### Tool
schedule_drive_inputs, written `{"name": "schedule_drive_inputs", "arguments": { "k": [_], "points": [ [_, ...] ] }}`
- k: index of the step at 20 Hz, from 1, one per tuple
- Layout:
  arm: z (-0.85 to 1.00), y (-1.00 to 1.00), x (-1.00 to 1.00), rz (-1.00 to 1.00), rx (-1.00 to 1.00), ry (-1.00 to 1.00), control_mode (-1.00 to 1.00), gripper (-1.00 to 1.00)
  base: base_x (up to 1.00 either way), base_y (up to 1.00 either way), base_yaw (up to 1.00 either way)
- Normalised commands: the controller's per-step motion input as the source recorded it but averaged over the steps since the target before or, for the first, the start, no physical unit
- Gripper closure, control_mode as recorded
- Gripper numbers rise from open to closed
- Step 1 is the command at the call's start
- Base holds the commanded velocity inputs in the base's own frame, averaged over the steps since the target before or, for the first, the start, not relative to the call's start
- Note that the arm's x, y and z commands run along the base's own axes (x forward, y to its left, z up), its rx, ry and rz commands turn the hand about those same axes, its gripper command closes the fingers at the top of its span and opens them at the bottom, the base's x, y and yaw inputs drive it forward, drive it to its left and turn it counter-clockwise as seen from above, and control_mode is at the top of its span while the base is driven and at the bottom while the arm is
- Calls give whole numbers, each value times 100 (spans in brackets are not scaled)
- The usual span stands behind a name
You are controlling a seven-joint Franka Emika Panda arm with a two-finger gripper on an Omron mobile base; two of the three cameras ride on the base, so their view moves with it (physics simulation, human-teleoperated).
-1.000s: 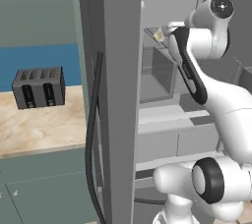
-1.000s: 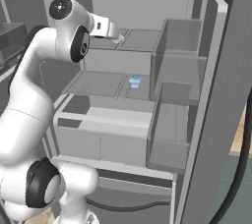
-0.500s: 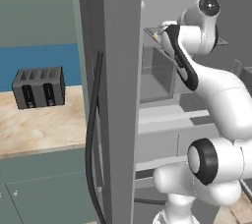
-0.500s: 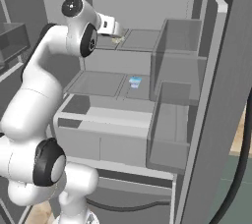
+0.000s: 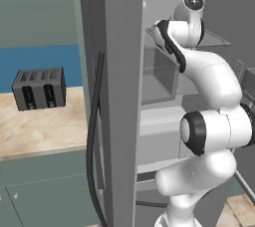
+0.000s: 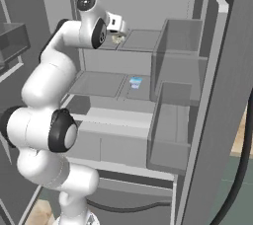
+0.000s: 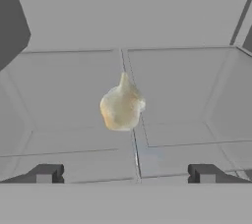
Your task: Retrieve the bottle and the shaker from the cabinet and place them next to the mixing bowl on the counter. Then add garlic from the fridge to the mixing bowl.
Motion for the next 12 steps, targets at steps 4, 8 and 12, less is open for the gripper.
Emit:
{"name": "schedule_drive_inputs", "arguments": {
  "k": [4, 8, 12],
  "points": [
    [0, 0, 78, 0, 0, 18, -100, -100, 0, 0, 0],
    [-22, 0, 49, 0, 0, -6, -100, -100, 0, 0, 0],
    [-34, 0, 40, 1, 0, -5, -100, -100, 0, 0, 0]
  ]
}}
